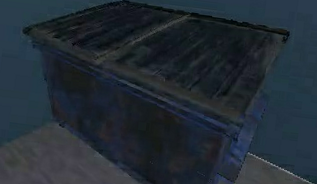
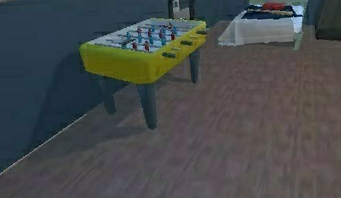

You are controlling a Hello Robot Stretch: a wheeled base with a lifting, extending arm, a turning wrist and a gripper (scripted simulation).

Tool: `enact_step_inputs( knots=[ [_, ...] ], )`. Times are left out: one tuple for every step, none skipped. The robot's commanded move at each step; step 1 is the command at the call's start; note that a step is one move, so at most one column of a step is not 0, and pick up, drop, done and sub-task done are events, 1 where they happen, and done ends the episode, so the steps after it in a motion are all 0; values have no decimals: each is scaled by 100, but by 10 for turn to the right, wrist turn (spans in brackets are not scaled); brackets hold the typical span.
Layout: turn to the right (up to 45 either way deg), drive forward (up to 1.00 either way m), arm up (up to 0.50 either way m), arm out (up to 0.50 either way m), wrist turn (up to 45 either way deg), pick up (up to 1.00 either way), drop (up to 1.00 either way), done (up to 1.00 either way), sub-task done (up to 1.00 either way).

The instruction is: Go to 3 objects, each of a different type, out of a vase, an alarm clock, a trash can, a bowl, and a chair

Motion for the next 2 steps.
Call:
enact_step_inputs(
  knots=[
    [0, 0, 0, 0, 0, 0, 0, 0, 100],
    [-450, 0, 0, 0, 0, 0, 0, 0, 0]
  ],
)
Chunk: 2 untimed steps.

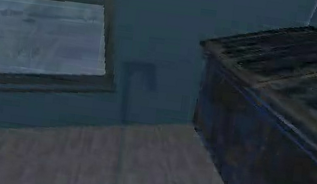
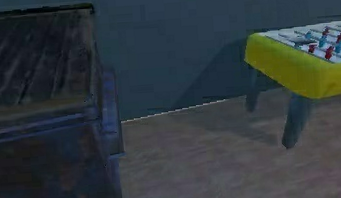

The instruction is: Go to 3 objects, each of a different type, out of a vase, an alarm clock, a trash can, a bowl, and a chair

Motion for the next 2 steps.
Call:
enact_step_inputs(
  knots=[
    [-450, 0, 0, 0, 0, 0, 0, 0, 0],
    [-240, 0, 0, 0, 0, 0, 0, 0, 0]
  ],
)
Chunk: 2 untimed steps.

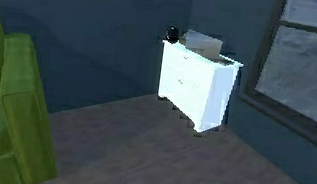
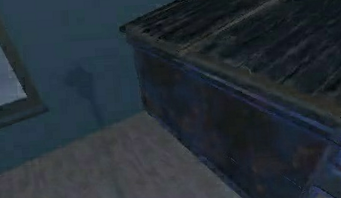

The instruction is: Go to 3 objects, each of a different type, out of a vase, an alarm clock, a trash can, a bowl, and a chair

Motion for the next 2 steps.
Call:
enact_step_inputs(
  knots=[
    [0, 100, 0, 0, 0, 0, 0, 0, 0],
    [-30, 0, 0, 0, 0, 0, 0, 0, 0]
  ],
)
